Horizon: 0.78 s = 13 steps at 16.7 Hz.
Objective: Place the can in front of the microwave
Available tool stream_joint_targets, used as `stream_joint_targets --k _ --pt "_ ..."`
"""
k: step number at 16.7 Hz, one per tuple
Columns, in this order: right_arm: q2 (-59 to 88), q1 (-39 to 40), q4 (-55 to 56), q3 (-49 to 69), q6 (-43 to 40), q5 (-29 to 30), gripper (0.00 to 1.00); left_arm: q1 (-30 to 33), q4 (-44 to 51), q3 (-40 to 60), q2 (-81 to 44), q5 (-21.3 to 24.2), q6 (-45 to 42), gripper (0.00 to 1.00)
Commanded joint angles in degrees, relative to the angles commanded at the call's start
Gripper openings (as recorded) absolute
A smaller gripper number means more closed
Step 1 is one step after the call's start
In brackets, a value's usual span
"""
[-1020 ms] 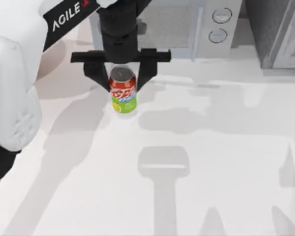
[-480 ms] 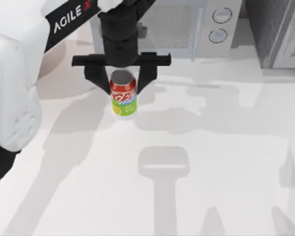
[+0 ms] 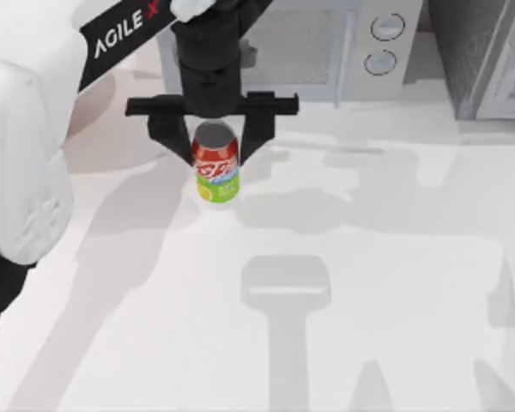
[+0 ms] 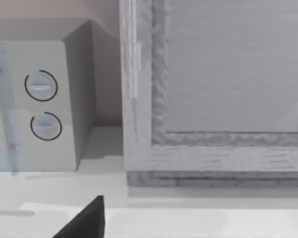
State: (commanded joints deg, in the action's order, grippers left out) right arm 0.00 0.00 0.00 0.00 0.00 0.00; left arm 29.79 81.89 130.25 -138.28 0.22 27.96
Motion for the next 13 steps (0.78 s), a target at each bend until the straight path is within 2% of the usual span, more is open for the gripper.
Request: stream_joint_targets --k 6,13 --pt "0.0 0.0 0.0 0.0 0.0 0.0 1.00 0.0 0.0 0.0 0.0 0.0 0.0 0.98" --pt "0.0 0.0 0.0 0.0 0.0 0.0 1.00 0.0 0.0 0.0 0.0 0.0 0.0 1.00"
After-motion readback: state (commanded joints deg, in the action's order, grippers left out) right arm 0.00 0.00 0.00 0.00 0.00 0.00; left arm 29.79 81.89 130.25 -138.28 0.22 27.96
